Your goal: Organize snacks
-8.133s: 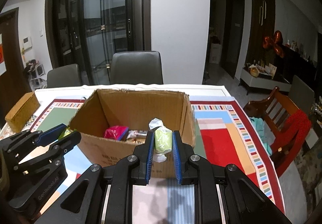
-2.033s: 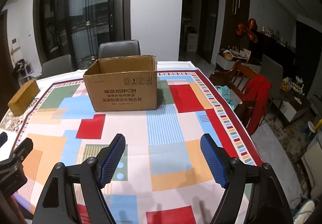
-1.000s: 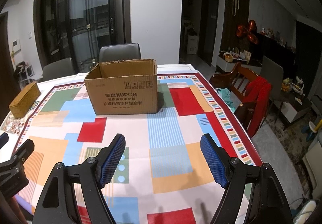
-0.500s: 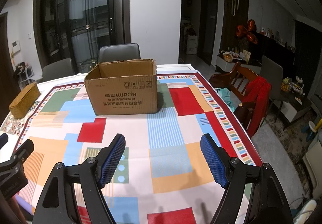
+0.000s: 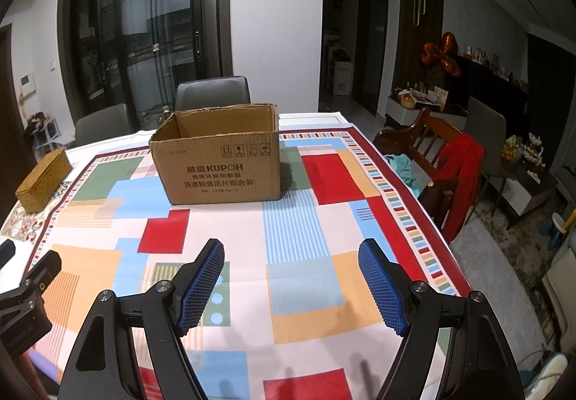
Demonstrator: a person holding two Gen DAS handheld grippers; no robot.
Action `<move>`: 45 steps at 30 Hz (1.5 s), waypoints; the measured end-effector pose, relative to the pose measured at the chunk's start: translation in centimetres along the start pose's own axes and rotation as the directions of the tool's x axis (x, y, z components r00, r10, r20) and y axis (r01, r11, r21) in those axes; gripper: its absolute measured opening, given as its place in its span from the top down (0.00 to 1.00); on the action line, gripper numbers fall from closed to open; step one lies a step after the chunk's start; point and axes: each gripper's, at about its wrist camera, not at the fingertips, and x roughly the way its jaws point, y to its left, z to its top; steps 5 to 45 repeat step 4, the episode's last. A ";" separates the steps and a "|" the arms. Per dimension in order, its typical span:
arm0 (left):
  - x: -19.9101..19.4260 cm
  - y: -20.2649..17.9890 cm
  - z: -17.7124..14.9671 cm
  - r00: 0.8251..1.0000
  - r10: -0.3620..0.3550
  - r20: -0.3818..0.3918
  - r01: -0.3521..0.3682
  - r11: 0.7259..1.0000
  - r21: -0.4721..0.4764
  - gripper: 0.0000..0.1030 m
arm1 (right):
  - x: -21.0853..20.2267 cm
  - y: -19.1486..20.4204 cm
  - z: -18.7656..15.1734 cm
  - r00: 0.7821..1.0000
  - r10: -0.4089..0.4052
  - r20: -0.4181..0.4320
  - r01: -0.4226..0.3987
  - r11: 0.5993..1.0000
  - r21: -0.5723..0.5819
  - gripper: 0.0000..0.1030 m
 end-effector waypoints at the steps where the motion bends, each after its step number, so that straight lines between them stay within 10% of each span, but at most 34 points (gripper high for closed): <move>1: 0.0 0.0 0.0 1.000 0.000 0.002 0.000 1.000 0.000 0.00 | 0.0 0.0 0.0 1.000 0.000 0.000 0.000 1.000 0.000 0.25; 45: 0.1 -0.1 0.1 1.000 -0.012 -0.001 0.012 1.000 0.003 0.00 | 0.0 0.0 0.0 1.000 0.000 0.000 0.000 1.000 -0.001 0.25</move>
